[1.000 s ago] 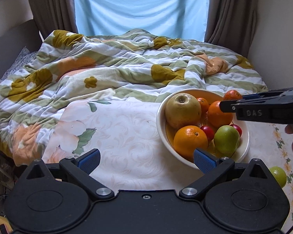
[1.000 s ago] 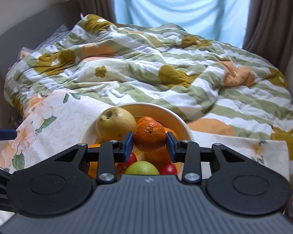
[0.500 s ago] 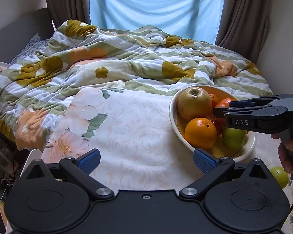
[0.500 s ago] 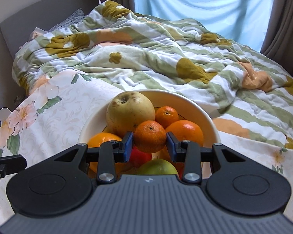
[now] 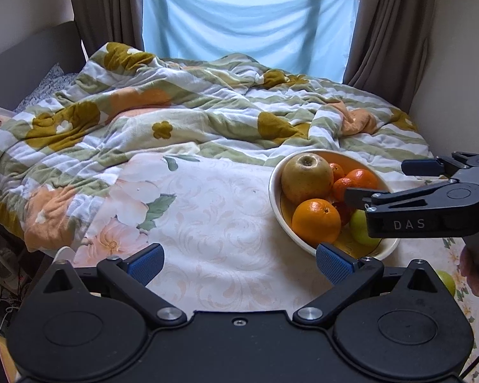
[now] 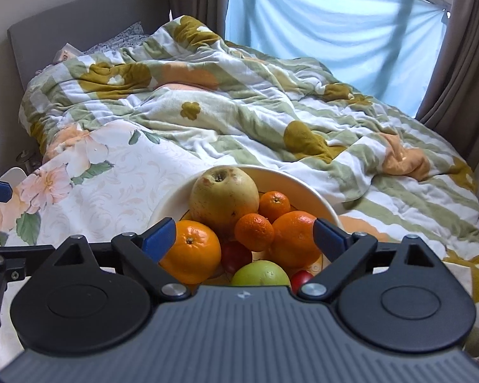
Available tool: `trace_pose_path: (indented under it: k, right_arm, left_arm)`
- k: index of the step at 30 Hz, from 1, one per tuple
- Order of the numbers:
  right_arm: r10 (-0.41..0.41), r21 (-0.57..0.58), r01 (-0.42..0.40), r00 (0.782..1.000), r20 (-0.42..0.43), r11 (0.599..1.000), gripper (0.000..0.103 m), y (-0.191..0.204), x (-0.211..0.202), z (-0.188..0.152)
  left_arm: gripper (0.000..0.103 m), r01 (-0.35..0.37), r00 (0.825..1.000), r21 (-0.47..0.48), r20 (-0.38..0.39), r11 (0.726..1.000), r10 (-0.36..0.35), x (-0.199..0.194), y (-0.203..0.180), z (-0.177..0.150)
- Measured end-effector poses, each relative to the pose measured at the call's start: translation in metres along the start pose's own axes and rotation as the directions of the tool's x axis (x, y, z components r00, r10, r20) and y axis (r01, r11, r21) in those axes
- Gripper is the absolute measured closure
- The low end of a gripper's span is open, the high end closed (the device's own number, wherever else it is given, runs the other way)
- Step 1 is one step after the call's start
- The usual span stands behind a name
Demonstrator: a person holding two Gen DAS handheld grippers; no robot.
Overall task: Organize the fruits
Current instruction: 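Move both tools back toward the kiwi and green apple, then grasp the kiwi with the left gripper while the right gripper grasps the green apple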
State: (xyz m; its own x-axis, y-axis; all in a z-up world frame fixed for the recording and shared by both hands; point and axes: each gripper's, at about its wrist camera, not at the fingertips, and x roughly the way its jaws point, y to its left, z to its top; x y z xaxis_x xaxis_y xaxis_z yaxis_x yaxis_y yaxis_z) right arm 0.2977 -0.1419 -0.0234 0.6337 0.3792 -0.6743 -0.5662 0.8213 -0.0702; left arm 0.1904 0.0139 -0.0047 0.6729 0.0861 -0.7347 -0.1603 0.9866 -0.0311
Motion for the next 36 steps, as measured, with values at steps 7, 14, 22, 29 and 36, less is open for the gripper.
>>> trace_pose_path:
  k: [7, 14, 22, 29, 36]
  right_arm:
    - [-0.022, 0.078, 0.025, 0.999, -0.037, 0.997, 0.000, 0.005, -0.039, 0.004]
    - [-0.065, 0.163, 0.068, 0.998, -0.025, 0.984, 0.000, 0.016, -0.091, -0.001]
    - [-0.111, 0.255, 0.114, 0.993, -0.028, 0.960, 0.000, 0.027, -0.146, -0.027]
    - [-0.147, 0.288, 0.162, 0.987, -0.071, 0.944, 0.000, 0.018, -0.174, -0.060]
    - [-0.176, 0.275, 0.206, 0.976, -0.127, 0.939, 0.000, -0.011, -0.175, -0.096]
  left_arm:
    - [0.000, -0.013, 0.998, 0.002, 0.054, 1.000, 0.013, -0.033, 0.008, 0.000]
    - [0.000, 0.019, 0.994, 0.023, 0.108, 1.000, -0.021, -0.068, 0.013, -0.007]
    - [0.000, 0.075, 0.991, 0.080, 0.108, 0.994, -0.083, -0.092, 0.009, -0.022]
    - [0.000, 0.107, 0.991, 0.120, 0.072, 0.987, -0.116, -0.095, -0.010, -0.035]
    - [0.000, 0.123, 0.992, 0.129, 0.000, 0.984, -0.124, -0.070, -0.039, -0.044]
